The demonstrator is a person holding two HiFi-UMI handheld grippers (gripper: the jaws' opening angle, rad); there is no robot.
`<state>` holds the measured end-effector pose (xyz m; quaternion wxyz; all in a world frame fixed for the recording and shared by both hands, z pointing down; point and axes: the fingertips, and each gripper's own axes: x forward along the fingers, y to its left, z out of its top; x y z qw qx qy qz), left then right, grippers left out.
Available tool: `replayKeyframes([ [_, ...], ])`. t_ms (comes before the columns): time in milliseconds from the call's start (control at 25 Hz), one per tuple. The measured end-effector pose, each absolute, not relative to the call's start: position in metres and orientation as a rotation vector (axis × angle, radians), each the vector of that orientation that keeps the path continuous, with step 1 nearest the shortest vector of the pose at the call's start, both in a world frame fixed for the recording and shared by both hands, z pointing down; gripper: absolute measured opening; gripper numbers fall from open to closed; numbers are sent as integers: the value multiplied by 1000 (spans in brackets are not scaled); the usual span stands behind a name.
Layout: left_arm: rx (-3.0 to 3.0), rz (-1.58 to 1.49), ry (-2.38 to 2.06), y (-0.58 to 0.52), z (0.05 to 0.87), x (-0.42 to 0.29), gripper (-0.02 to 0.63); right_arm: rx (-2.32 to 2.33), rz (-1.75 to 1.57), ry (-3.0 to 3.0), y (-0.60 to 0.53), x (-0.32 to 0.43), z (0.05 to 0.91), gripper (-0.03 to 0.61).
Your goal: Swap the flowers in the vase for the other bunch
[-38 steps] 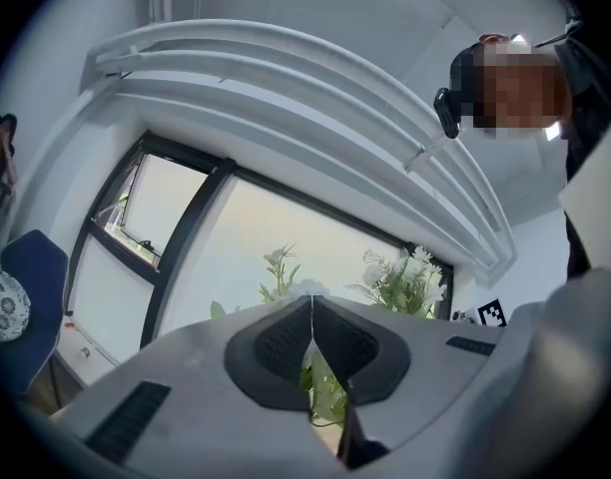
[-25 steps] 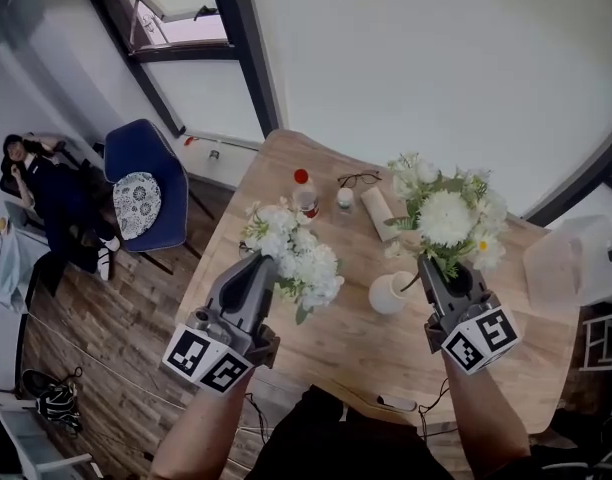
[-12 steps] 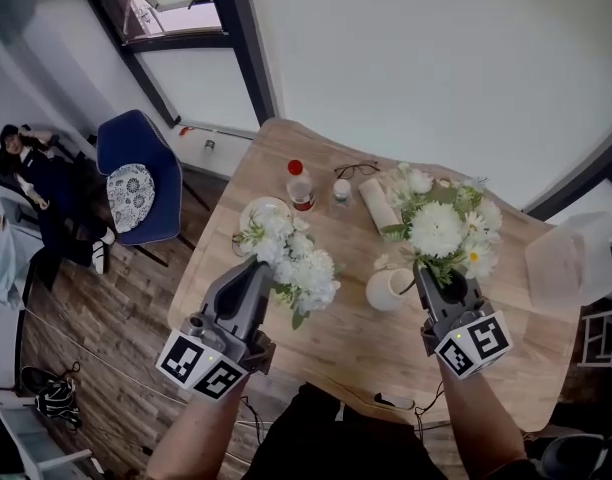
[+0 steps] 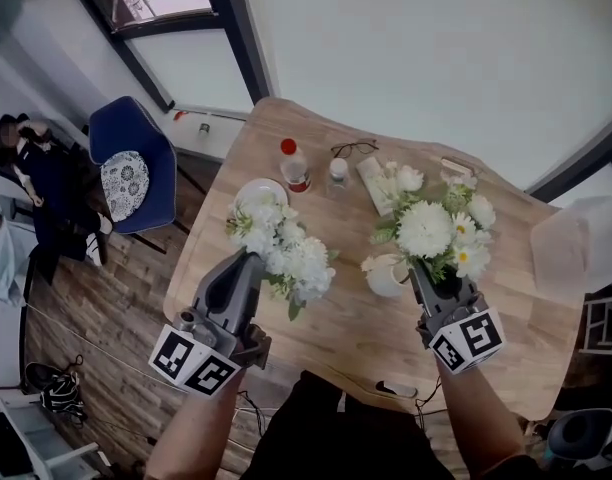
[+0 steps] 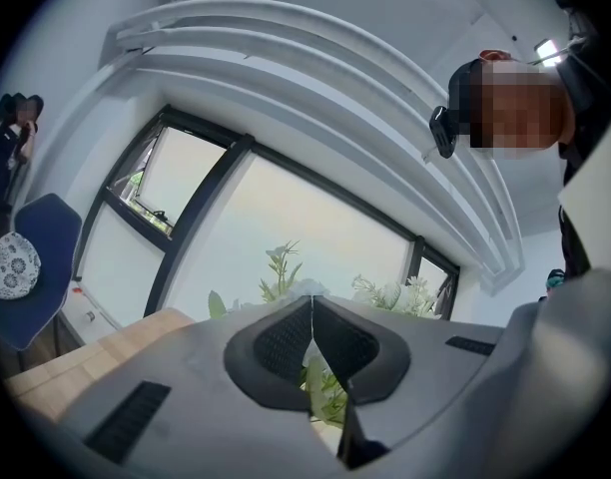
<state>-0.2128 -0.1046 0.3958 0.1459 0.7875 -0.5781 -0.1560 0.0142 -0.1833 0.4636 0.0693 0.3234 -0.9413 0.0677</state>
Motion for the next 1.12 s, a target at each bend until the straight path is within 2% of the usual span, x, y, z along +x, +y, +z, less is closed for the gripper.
replayKeyframes([
  [920, 2264, -439, -1664, -104, 397, -214, 9, 893, 154, -2883, -172, 6, 473, 99],
  [1120, 2276, -440, -1666, -103, 391, -212, 9, 854, 202, -2847, -170, 4, 475, 162],
])
